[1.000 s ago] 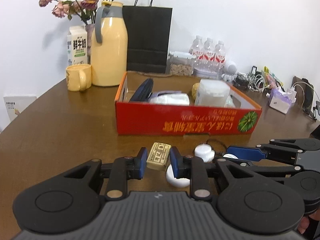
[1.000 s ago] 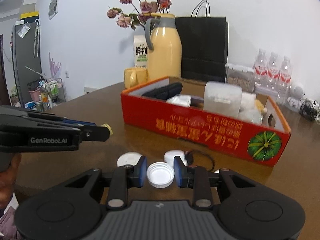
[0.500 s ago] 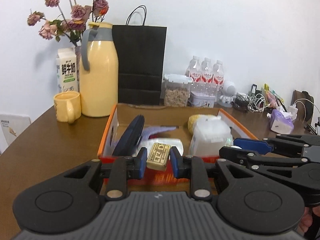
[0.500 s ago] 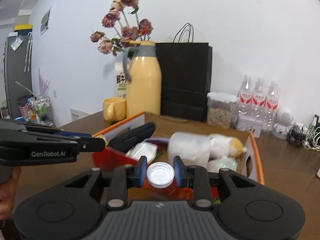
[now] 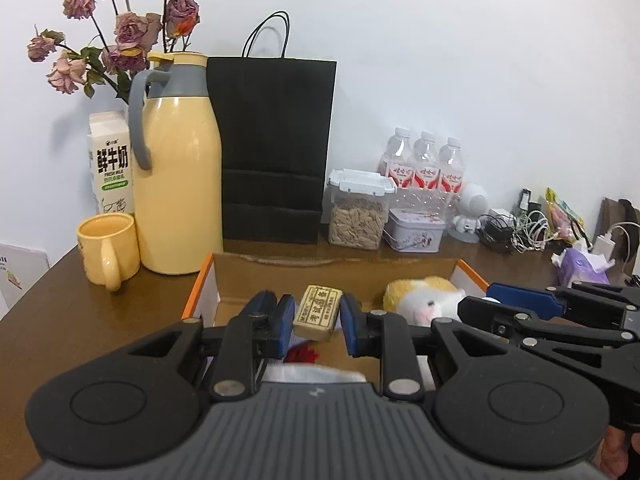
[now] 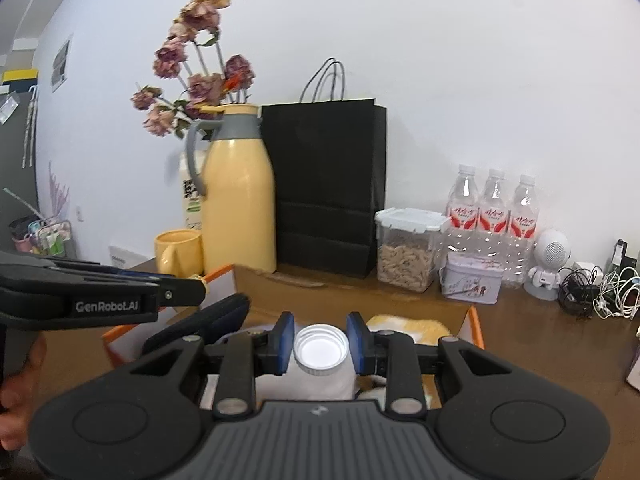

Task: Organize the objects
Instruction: 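Carry the block and cap into the box and open both tools, then move both tools back to the table toward the remaining white caps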

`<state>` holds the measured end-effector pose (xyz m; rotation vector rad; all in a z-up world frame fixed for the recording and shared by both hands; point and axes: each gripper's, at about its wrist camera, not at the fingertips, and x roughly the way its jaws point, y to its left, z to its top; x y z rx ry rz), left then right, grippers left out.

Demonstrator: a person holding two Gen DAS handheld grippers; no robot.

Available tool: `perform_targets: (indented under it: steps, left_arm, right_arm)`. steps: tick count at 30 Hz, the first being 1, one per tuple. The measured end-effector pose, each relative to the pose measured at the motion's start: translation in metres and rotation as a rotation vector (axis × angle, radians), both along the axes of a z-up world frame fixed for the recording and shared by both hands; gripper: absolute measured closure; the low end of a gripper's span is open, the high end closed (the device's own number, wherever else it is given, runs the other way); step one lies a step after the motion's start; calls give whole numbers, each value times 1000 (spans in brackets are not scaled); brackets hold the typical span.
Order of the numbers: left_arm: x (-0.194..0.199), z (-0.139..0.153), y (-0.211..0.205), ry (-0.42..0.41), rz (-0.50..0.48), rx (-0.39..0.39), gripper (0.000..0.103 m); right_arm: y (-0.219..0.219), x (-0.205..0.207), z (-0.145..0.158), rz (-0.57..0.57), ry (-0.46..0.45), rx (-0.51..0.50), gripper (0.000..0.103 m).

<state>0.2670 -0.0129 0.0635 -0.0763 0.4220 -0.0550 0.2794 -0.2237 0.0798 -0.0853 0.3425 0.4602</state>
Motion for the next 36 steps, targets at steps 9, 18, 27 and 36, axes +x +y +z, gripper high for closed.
perform_targets:
  steps: [9,18,27,36]
  left_arm:
    - [47,-13,-7,32,8,-6,78]
    - [53,-30,-8,77,6,15,76]
    - [38,-19,-7,-1,47,53,17]
    - [33,-13,-7,-32,59,59,0]
  right_arm:
    - [-19,45,-18,-80,41,29,76]
    - [-23,53,-34,-82,89,30,75]
    - [-27,50,-32,-101,85,48,34]
    - [-29,49,-30,-113,76,54,17]
